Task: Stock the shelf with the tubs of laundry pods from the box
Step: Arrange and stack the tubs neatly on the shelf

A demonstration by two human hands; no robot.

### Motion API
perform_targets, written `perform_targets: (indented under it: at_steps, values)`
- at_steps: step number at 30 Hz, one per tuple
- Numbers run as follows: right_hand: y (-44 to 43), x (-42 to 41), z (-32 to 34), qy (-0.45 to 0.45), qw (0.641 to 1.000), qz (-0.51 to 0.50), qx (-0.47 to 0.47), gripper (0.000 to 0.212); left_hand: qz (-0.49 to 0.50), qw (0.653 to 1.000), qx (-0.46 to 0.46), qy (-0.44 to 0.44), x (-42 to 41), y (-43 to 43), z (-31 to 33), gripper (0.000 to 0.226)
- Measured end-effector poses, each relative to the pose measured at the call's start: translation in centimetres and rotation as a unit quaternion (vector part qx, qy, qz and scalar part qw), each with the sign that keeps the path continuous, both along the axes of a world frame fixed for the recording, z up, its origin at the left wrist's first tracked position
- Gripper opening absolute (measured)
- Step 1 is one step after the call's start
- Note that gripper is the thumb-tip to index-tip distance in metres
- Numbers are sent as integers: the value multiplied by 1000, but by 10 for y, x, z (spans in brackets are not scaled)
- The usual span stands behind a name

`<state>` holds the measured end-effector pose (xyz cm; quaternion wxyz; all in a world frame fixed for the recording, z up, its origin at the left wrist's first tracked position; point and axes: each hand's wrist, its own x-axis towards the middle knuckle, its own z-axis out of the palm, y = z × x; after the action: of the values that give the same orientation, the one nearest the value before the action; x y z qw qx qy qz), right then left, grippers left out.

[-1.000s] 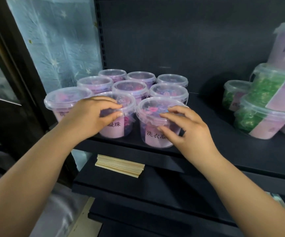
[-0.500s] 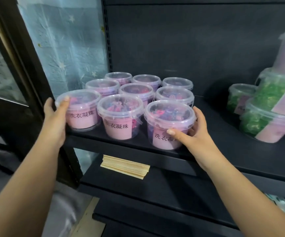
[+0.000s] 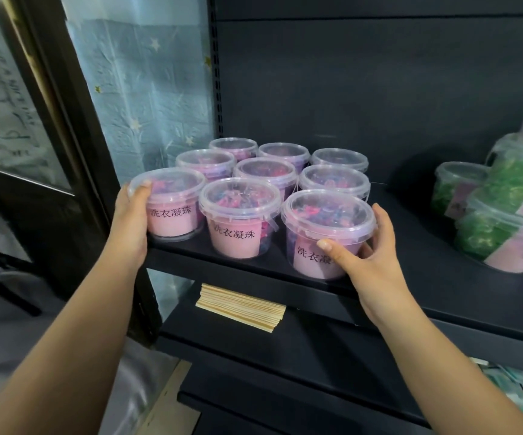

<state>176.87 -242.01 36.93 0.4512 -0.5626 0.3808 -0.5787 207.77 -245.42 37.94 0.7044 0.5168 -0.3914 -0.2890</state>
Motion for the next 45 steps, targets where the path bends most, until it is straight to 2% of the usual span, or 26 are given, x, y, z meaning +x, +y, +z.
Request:
perform_targets:
  at_steps: [4, 5, 7, 9, 10, 12, 13, 15, 17, 19, 21, 23, 26, 28, 31, 35, 39, 43, 45]
  values:
    - [-4, -3, -1, 38, 999, 5, 14, 95, -10, 1000, 13, -11, -1, 0, 0, 55]
    - [-4, -4, -2, 52, 998, 7, 16, 99, 3, 1000, 19, -2, -3, 1, -1, 54]
    - [-4, -9, 0, 76, 997, 4, 23, 124, 68, 997, 33, 13, -10, 5, -2, 65]
    - [-2, -16, 6, 90, 995, -29, 31, 138, 156, 987, 14, -27, -27, 19, 1, 74]
    - [0, -22, 8, 92, 994, -61, 22, 132, 184, 981, -15, -57, -38, 27, 3, 73]
    - [2, -37, 12, 73, 985, -151, -29, 96, 196, 971, -70, -117, -65, 43, 6, 70]
    - [2, -49, 14, 61, 975, -205, -55, 74, 183, 968, -90, -147, -83, 50, 7, 67]
    - [2, -78, 15, 60, 951, -294, -77, 60, 129, 958, -142, -215, -123, 62, 10, 53]
    - [1, -112, 15, 88, 932, -347, -65, 62, 62, 933, -206, -289, -162, 72, 14, 37]
    - [1, -152, 17, 125, 905, -404, -53, 65, -21, 897, -276, -344, -206, 76, 18, 34]
    - [1, -195, 19, 149, 879, -452, -37, 67, -102, 874, -296, -372, -250, 76, 22, 35]
    - [0, -233, 19, 163, 864, -477, -8, 72, -174, 875, -240, -382, -289, 71, 23, 40]
    - [1, -281, 18, 215, 850, -480, 28, 74, -275, 894, -81, -343, -343, 50, 22, 56]
    - [0, -301, 14, 206, 869, -447, 50, 67, -291, 896, -9, -336, -375, 29, 19, 73]
    - [-8, -321, 7, 214, 896, -381, 75, 80, -260, 914, 56, -306, -414, 3, 25, 103]
    - [-23, -325, 5, 217, 916, -325, 95, 99, -231, 940, 78, -241, -446, -24, 21, 120]
    - [-35, -329, 7, 180, 926, -325, 71, 109, -207, 950, 81, -219, -451, -32, 15, 119]
    - [-39, -342, 14, 241, 926, -284, 58, 91, -192, 954, 79, -214, -445, -26, 17, 110]
    - [-36, -349, 16, 239, 930, -273, 58, 86, -180, 957, 74, -215, -441, -20, 18, 101]
